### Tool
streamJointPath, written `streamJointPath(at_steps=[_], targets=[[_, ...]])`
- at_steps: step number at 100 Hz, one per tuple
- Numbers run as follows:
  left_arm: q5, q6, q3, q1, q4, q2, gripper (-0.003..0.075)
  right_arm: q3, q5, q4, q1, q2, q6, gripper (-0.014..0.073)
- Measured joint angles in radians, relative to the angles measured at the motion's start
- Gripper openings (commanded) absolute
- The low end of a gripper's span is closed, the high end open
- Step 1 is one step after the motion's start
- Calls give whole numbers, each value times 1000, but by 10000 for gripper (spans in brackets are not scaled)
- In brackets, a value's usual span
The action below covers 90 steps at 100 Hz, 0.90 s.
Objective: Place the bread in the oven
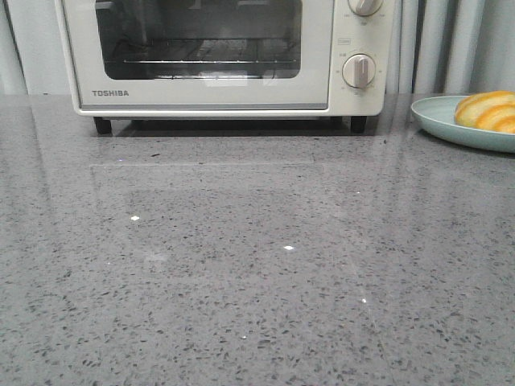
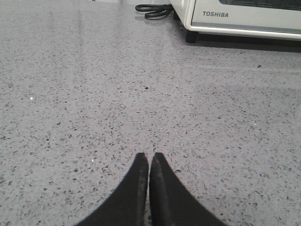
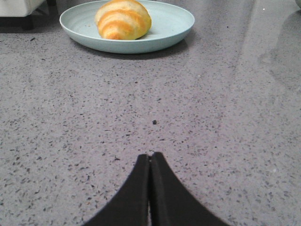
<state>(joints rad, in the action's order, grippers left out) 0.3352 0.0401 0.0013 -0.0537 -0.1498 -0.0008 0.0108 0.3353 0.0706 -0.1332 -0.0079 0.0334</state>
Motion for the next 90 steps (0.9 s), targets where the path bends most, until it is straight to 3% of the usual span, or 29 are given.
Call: streamJointPath(at_steps=[90], targets=[[0, 0, 0, 0, 0, 0, -21, 0, -21, 0, 0, 0, 0, -75]])
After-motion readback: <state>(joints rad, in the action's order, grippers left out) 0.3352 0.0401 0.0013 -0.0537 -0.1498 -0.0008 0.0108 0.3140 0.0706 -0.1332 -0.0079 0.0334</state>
